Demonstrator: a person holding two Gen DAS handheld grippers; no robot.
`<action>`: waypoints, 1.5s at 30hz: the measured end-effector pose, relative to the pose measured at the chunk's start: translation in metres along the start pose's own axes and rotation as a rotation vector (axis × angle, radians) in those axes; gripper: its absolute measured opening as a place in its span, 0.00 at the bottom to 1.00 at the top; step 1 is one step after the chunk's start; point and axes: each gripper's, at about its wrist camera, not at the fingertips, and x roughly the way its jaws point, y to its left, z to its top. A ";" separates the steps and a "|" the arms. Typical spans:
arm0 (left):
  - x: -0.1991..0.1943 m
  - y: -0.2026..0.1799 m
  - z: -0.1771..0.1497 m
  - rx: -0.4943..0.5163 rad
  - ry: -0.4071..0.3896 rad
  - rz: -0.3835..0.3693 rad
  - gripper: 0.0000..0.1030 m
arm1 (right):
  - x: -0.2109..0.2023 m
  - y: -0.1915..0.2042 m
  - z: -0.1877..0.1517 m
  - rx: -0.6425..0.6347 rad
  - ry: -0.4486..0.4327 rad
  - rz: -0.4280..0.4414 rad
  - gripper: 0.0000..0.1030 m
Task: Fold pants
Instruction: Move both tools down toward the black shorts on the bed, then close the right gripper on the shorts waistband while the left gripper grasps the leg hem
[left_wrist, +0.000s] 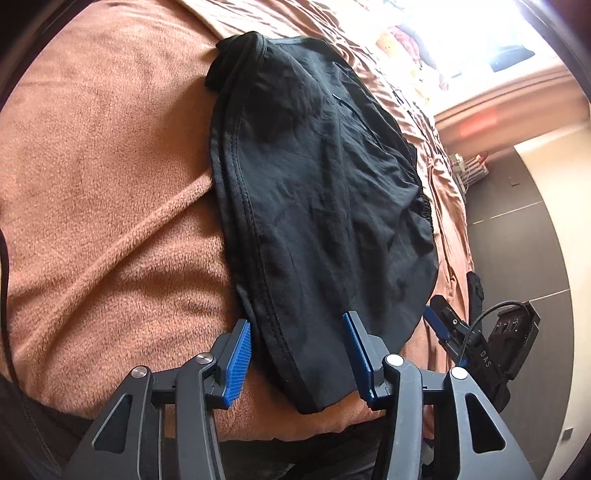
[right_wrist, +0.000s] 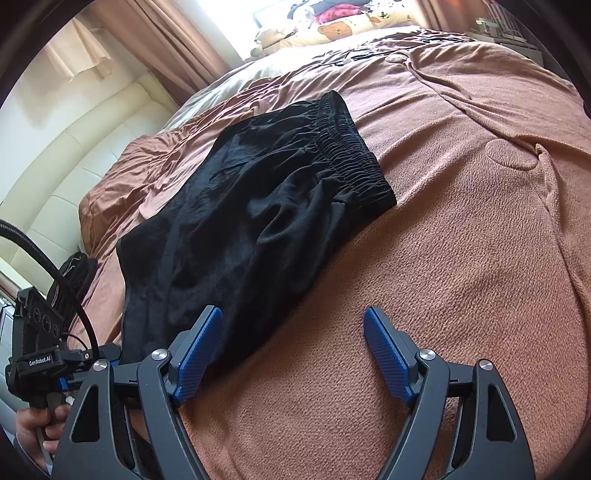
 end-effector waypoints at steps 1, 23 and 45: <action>0.001 0.000 -0.003 -0.011 0.010 -0.008 0.46 | 0.001 0.001 0.000 0.005 0.000 -0.004 0.73; -0.027 -0.005 -0.019 0.011 -0.091 -0.005 0.04 | 0.013 0.005 0.015 0.009 0.003 -0.021 0.06; -0.080 -0.066 0.073 0.090 -0.266 -0.126 0.03 | -0.018 0.016 0.068 -0.024 -0.130 0.102 0.00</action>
